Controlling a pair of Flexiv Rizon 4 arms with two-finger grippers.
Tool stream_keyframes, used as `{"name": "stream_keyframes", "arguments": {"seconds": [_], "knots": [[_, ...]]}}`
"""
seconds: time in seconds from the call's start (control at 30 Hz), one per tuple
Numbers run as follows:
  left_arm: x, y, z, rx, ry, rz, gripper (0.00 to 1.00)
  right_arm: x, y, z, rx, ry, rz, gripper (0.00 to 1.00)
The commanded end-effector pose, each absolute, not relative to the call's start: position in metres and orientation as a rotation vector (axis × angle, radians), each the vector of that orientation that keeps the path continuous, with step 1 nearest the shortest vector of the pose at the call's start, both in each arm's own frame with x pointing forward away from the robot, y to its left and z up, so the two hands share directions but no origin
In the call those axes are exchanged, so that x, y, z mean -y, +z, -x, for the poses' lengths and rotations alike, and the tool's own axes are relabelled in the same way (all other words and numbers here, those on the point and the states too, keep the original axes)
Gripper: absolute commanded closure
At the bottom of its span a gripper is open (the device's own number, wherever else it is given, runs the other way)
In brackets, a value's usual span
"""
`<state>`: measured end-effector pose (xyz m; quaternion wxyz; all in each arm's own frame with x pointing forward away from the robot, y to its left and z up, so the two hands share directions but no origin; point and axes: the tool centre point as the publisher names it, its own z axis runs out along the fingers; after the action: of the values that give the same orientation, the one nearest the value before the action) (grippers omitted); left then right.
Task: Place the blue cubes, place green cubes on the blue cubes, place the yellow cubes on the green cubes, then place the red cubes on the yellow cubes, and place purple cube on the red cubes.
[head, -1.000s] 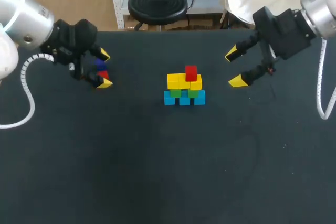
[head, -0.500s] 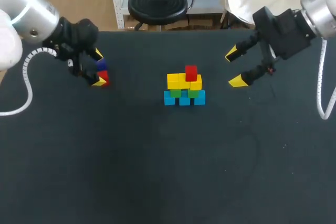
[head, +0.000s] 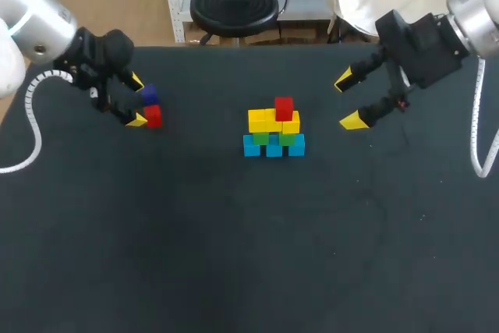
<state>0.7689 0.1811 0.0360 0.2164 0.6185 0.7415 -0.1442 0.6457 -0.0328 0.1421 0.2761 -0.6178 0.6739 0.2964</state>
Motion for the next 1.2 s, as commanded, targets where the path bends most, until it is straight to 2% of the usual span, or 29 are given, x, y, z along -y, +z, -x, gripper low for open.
{"name": "stream_keyframes", "arguments": {"seconds": [0.03,0.33,0.83,1.2], "knots": [[-0.192,0.025,-0.811,-2.078,-0.527,-1.734,0.0,0.033,0.142,-0.645,-1.808,0.797,1.659,0.0],[-0.197,0.004,-0.829,-2.182,-0.465,-1.706,0.0,0.033,0.142,-0.645,-1.808,0.797,1.659,0.0],[-0.207,-0.021,-0.823,-2.285,-0.407,-1.658,0.0,0.033,0.142,-0.645,-1.808,0.797,1.659,0.0],[-0.204,-0.007,-0.787,-2.309,-0.341,-1.72,0.0,0.033,0.142,-0.645,-1.808,0.797,1.659,0.0]]}}
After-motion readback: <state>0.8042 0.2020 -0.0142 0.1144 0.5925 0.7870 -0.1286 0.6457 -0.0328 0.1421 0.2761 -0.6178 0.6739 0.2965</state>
